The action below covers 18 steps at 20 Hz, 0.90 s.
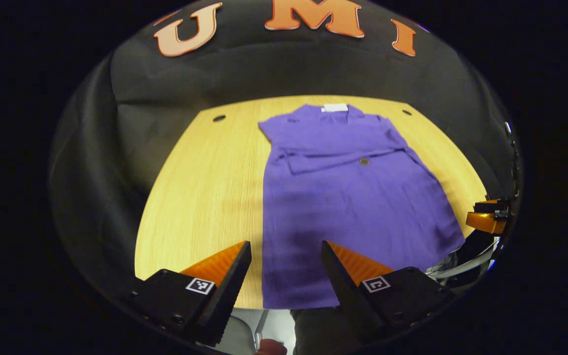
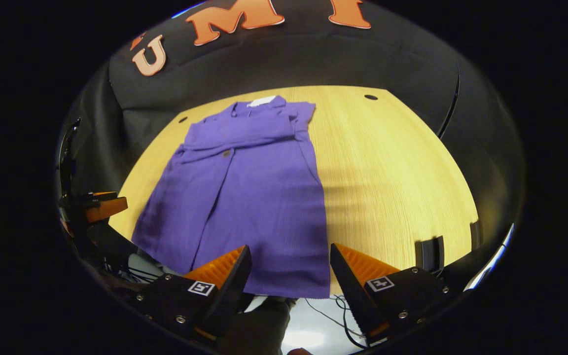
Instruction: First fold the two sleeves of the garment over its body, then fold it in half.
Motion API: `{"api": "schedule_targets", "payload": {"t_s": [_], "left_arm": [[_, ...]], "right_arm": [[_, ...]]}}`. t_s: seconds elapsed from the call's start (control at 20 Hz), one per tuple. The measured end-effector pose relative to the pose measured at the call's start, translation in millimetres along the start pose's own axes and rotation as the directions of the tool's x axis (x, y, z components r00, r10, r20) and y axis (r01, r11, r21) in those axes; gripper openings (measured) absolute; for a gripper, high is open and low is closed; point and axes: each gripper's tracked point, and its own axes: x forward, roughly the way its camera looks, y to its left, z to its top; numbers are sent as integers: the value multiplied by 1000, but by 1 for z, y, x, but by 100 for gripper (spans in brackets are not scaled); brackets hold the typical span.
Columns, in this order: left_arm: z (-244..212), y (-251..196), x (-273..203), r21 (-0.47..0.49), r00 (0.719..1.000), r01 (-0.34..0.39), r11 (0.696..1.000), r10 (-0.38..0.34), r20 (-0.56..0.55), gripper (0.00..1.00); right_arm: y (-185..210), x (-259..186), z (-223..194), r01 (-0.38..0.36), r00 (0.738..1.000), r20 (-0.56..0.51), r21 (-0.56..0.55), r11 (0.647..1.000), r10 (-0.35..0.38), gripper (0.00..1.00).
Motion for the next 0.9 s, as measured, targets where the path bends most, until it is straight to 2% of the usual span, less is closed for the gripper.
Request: {"api": "schedule_targets", "payload": {"t_s": [0.2,0.35,0.6,0.65,0.8,0.9], "left_arm": [[-44,13,21,29,989,-38,999,41,-141,93],[-61,6,34,-8,977,-12,1000,11,-211,93],[-83,2,49,-19,944,23,1000,-28,-329,93],[-87,1,49,-23,937,28,999,-35,-348,93],[-86,-3,53,-72,921,43,996,-67,-383,93],[-84,-4,53,-63,908,48,997,-69,-414,93]], "right_arm": [[-2,8,-25,7,996,-90,16,1000,-5,96],[-7,15,-38,30,989,-143,34,999,-24,96],[-7,23,-63,25,968,-249,56,998,-10,96],[-4,24,-65,11,968,-252,60,998,4,96],[-8,28,-67,38,965,-262,47,998,-24,95],[-10,29,-68,44,960,-280,53,998,-28,94]]}}
